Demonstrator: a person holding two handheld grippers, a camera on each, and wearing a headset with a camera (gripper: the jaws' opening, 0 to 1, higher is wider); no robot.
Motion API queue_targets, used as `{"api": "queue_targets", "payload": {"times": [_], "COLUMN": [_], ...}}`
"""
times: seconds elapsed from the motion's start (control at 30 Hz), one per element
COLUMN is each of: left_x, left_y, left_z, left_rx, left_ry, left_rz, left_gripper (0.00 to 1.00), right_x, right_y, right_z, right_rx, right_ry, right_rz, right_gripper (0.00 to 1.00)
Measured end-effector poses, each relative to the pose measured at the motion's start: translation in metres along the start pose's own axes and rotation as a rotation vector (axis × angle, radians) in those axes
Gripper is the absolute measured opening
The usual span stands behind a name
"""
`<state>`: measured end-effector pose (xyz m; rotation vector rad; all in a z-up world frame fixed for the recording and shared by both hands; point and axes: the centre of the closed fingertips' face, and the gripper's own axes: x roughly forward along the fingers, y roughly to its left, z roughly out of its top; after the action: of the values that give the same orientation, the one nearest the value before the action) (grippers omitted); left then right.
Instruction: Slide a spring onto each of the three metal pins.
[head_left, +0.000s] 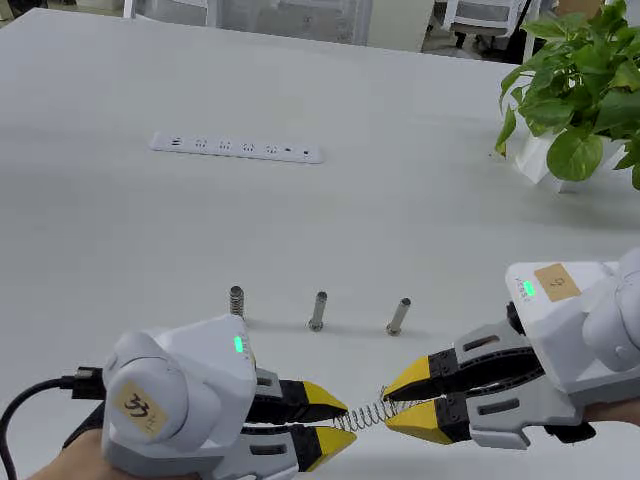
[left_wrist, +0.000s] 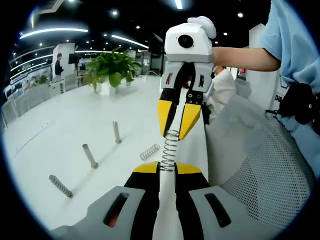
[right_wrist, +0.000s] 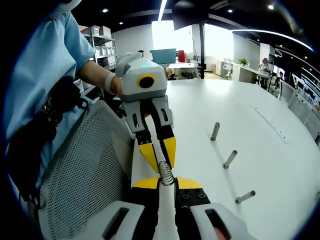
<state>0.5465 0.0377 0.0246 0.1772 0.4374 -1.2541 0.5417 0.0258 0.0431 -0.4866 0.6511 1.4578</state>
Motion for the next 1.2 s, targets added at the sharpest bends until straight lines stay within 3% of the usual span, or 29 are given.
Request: {"api": "queue_targets", "payload": {"times": [0.3,0.6,1.2], "left_x": [0.0,0.0,0.0], "left_y": [0.001,0.002,0.005], "left_z": [-0.002,0.004,0.004], "left_rx": [-0.006,0.007,0.0], "left_ry": [0.019,0.018,0.0], "left_rz": [0.004,0.007,0.014], "left_gripper": [0.07,0.06,0.06], "right_x": [0.003,0.005,0.006], "right_y": [0.002,0.001,-0.001], "right_z": [0.013,0.03,0.031], "right_rx": [-0.045,-0.098,-0.127], "right_ry": [-0.002,-0.004,0.023], "right_rz": [0.0,-0.002,-0.003], "right_gripper": [0.07,0.07,0.07]}}
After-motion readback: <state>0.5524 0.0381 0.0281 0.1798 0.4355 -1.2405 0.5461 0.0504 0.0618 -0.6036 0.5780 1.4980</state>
